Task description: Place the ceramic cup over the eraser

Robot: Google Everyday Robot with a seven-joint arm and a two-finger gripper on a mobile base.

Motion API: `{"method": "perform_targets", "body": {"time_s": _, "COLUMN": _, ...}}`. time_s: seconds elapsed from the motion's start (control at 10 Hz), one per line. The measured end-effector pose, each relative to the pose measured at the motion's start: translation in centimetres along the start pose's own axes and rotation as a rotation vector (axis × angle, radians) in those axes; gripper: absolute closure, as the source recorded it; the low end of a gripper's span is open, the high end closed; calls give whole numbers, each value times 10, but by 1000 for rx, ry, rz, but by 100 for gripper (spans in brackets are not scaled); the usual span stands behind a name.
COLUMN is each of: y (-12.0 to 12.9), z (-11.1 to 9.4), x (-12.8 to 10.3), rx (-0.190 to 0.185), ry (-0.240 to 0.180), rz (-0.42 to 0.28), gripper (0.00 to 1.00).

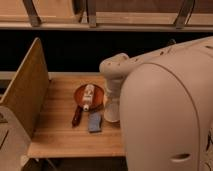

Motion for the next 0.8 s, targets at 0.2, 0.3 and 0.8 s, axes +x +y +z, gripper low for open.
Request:
{"method": "perform_targets", "body": {"time_s": 0.2, "y": -11, "z": 9, "x": -2, "rx": 35, "ry": 14, "rz": 16, "gripper": 100}}
{"method": "perform_targets", "body": {"time_s": 0.3, "y": -13, "z": 12, "x": -3, "rx": 41, "ry": 16, "rz": 20, "gripper": 100}}
{"method": "perform_targets", "body": {"time_s": 0.8, "y": -6, "z": 17, "x": -11, "rx": 12, "ry": -3, "rz": 16, "gripper": 100}}
